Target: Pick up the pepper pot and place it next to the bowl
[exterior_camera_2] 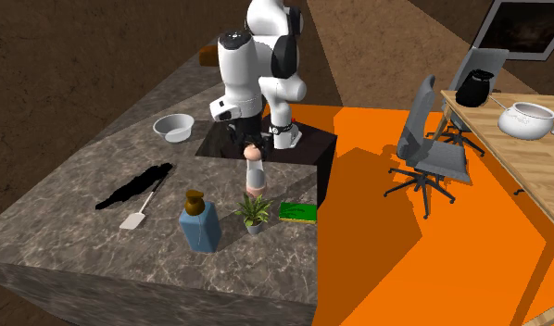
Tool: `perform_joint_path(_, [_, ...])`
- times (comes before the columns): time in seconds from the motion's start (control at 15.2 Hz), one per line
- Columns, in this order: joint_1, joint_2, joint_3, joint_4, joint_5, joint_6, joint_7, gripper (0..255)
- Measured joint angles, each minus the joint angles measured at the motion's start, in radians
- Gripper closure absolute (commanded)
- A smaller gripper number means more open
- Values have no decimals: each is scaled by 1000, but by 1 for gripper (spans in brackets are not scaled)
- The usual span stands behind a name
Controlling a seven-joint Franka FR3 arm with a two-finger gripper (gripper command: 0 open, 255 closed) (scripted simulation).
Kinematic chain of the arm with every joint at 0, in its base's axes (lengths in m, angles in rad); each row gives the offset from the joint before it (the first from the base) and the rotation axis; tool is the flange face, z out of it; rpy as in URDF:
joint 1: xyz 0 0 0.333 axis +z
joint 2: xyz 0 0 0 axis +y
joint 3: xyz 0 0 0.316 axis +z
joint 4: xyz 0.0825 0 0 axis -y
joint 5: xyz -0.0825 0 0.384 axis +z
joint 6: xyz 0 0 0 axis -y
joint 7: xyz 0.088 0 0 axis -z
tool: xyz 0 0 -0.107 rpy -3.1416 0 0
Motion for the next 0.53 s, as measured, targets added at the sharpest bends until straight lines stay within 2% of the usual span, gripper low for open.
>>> perform_joint_path(0.53, [3,6,1,111,-2,-106,2,255])
